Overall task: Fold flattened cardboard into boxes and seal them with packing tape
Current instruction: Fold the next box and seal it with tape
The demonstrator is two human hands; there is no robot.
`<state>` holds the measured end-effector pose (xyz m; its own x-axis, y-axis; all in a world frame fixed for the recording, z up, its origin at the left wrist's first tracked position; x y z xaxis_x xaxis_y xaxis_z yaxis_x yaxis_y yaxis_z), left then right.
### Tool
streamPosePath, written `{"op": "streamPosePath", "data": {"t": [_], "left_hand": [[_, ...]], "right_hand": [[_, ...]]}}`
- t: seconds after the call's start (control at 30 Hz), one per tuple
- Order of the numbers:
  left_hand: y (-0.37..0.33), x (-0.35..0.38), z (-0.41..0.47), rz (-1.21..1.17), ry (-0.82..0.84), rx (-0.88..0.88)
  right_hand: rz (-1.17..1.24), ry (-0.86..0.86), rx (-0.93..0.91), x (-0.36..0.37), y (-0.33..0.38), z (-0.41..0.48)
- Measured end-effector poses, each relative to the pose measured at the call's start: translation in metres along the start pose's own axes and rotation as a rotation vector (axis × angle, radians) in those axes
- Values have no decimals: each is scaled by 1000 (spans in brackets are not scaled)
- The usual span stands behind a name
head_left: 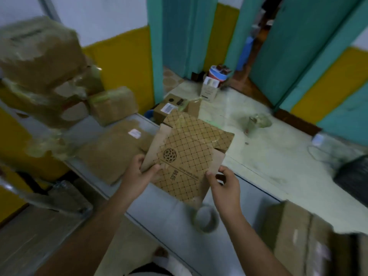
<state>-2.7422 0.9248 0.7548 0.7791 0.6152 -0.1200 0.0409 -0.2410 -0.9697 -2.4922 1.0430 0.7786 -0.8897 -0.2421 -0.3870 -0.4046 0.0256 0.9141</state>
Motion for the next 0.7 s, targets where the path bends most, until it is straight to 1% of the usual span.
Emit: {"op": "streamPosePath", "data": {"t": [0.1, 0.17, 0.3, 0.43, 0.53, 0.57, 0.63, 0.7], "left_hand": [[-1, 60, -11, 11, 132, 1], [0, 105, -21, 32, 254, -15], [5, 174, -43, 33, 443, -58], [1, 206, -65, -23, 606, -121], [0, 212, -77, 61, 721, -113], [1, 212, -79, 70, 728, -117], [6, 209, -80, 95, 675, -118], [7, 203, -82, 166, 611, -98]], "right_hand": [[-27, -98, 21, -67, -22, -18], [-1, -175, 53, -110, -41, -33], [32, -304, 158, -170, -73, -63], [77, -353, 206, -200, -89, -80], [169, -340, 217, -208, -93, -87], [186, -334, 214, -209, -94, -89], [201, -319, 197, -208, -96, -90], [138, -311, 171, -206, -97, -90]]}}
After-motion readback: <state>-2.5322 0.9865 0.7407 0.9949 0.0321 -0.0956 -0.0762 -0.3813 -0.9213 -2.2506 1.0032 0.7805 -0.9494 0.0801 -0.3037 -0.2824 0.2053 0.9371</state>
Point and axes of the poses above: each hand's wrist, its own z-axis towards the middle knuckle, its own x-axis out of the palm, y = z × x, the point moved 4 cm from there along z, towards the middle knuckle, and after that the axes turned 3 degrees about -z, right-handed, at the moved point
